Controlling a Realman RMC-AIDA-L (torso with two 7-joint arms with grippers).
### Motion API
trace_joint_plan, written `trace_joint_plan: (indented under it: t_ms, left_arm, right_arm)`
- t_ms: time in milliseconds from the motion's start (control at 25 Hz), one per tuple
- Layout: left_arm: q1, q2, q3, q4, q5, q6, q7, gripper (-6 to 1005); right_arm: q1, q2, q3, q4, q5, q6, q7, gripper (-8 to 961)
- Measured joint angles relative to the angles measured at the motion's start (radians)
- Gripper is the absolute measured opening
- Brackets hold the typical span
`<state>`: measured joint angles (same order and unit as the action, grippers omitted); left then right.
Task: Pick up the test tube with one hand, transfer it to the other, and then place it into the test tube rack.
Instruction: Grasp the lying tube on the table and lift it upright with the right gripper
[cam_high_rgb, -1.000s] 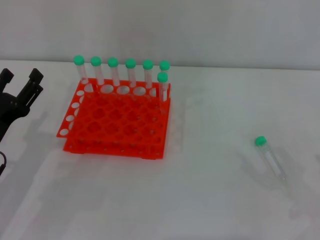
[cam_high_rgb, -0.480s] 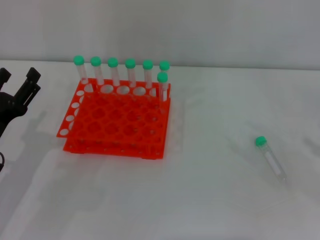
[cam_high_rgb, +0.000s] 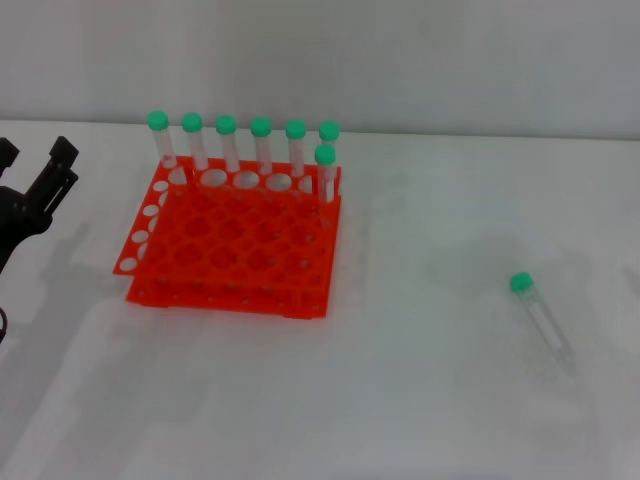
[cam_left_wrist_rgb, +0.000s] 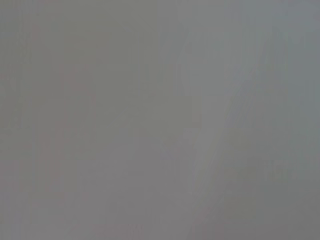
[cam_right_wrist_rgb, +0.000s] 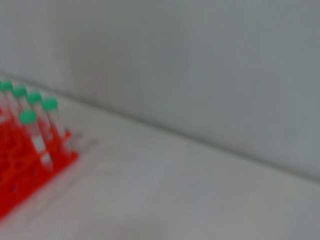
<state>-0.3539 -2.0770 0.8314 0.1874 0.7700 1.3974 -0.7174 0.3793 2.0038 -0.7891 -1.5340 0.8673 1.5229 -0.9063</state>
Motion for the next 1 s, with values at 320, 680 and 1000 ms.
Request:
trace_joint_plan:
  t_ms: [320,680,1000]
  left_arm:
    - [-0.004,0.000,0.001,0.001,-0.002,0.000,0.000,846]
    - [-0.012,0.002,0.005,-0.001,0.004,0.000,0.004,843]
    - [-0.012,0.000,0.006,-0.002,0.007,-0.002,0.006,840]
  right_arm:
    - [0.107,0.003,-0.205,-0.047,-0.225,0.141,0.234,722]
    - [0.148,0.007,-0.464,-0.040,-0.259,0.131,0.411,722]
    - [0.198,0.010,-0.683,0.036,-0.368,0.015,0.540,723]
